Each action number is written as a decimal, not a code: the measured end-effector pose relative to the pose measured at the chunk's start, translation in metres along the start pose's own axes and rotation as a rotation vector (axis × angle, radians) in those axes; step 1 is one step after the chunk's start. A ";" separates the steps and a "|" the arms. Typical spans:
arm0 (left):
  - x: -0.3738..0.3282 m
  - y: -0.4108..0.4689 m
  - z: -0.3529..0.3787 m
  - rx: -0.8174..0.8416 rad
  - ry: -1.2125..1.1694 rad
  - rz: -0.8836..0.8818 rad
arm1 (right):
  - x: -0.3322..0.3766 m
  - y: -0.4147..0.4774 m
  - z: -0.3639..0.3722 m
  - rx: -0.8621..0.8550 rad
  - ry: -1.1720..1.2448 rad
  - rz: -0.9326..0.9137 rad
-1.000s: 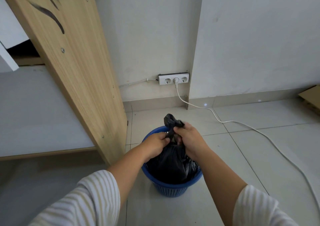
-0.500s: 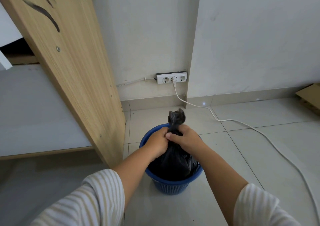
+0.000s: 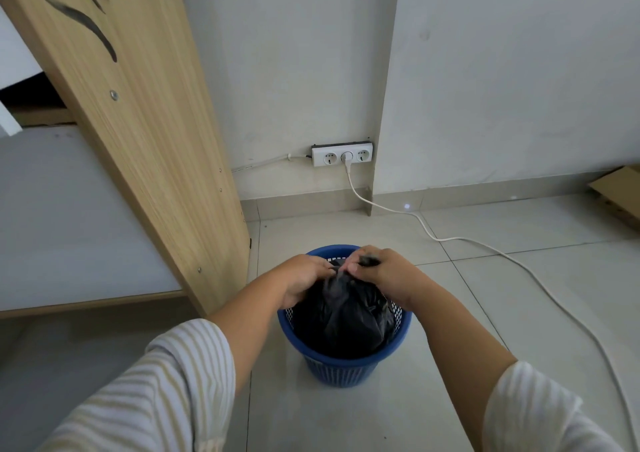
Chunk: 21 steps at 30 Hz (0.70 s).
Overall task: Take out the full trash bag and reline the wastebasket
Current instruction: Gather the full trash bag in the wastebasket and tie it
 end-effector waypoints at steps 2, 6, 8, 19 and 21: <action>-0.002 -0.002 0.001 -0.006 -0.095 -0.018 | 0.006 0.001 -0.001 0.007 -0.415 -0.098; -0.002 -0.005 0.002 0.027 -0.068 -0.014 | 0.010 0.006 0.004 -0.024 -0.737 -0.133; 0.000 -0.005 0.005 0.003 0.091 0.026 | 0.010 0.007 0.009 -0.086 -0.723 -0.090; -0.008 -0.011 0.010 -0.206 0.148 -0.038 | 0.002 0.001 0.021 -0.476 -0.619 -0.006; -0.009 -0.008 0.013 -0.265 0.026 -0.048 | 0.000 0.002 0.016 -0.508 -0.740 -0.022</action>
Point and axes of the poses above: each hand's wrist, its own y-axis towards the middle knuckle, its own z-axis out of the palm, x = y × z, the point moved 2 cm from there along y, towards the middle knuckle, and after that the axes turned 9 degrees about -y, right-handed, at the moved point
